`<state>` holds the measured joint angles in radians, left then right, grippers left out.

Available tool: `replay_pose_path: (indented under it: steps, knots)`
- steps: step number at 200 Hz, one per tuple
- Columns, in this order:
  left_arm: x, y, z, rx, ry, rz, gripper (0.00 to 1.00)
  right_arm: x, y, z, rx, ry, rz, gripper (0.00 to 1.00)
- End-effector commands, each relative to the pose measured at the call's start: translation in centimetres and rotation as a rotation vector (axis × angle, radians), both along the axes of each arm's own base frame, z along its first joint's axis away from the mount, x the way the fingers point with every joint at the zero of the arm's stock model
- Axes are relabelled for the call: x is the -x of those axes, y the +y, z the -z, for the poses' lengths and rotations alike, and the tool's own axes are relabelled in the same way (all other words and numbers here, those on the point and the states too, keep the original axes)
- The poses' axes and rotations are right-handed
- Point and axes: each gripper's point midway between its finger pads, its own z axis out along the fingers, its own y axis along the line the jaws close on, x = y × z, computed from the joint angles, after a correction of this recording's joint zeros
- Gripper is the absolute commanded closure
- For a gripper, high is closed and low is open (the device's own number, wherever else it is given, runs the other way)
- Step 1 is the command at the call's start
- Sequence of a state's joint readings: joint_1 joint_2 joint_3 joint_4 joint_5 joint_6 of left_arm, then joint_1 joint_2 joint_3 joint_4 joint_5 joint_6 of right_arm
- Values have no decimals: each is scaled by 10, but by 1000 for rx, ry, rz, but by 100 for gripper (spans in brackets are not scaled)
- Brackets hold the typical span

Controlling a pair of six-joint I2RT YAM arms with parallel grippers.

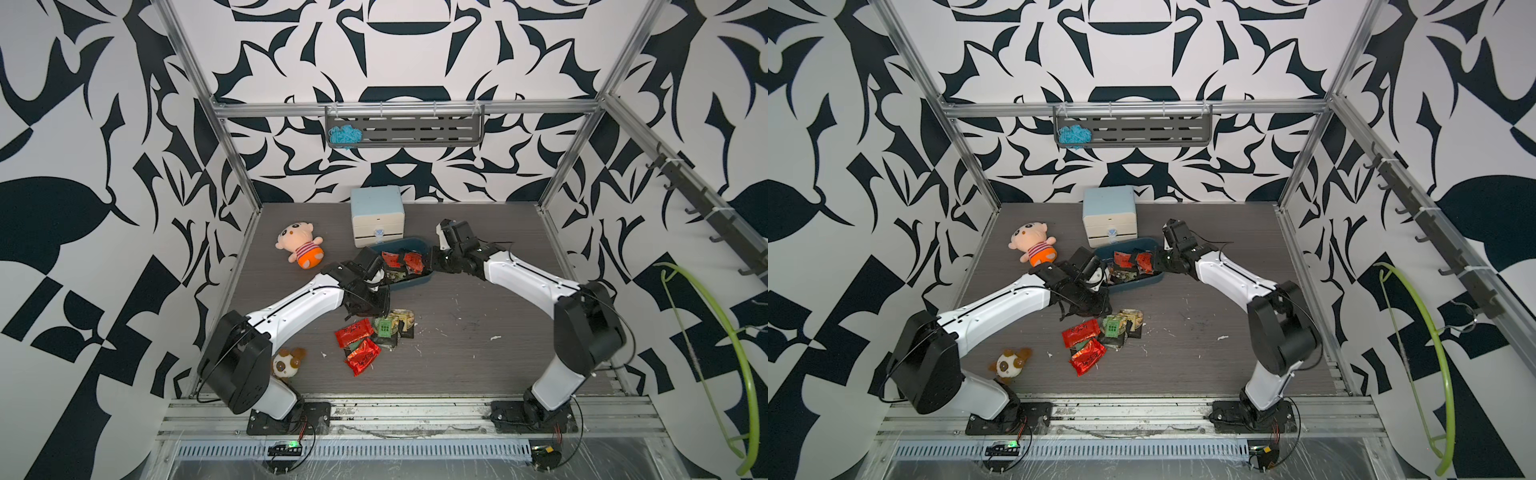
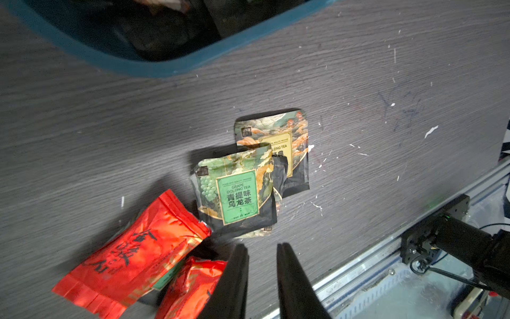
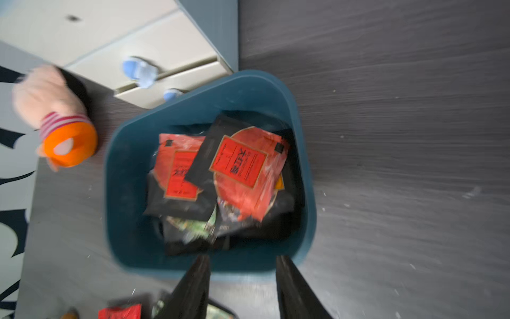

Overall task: Put the tea bags into the storage box
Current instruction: Place the tea bag in the storage box, then pick up the tea bag from the center of the board.

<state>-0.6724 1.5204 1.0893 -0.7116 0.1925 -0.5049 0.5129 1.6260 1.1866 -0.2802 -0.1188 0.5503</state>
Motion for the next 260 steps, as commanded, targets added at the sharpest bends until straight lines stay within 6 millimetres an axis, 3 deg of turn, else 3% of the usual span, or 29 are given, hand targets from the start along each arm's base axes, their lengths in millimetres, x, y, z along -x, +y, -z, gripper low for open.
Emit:
replay_pose_path:
  steps: [1,48,81,99,124,156,260]
  knots:
    - [10,-1,7,-3,90,-8,76,36,14,-21,0,-64,-76,59]
    - [14,-3,29,-25,174,-30,80,111,55,0,-93,-27,-162,65]
    - [14,-2,39,-46,189,-44,82,136,81,26,-111,34,-172,68]
    - [15,0,46,-64,201,-53,83,142,90,41,-132,60,-161,69]
    - [16,1,55,-80,226,-60,96,148,98,55,-116,81,-157,69]
    - [14,3,65,-99,239,-81,100,150,97,69,-76,87,-135,69]
    - [13,17,93,-184,283,-130,100,146,103,98,-32,144,-100,70]
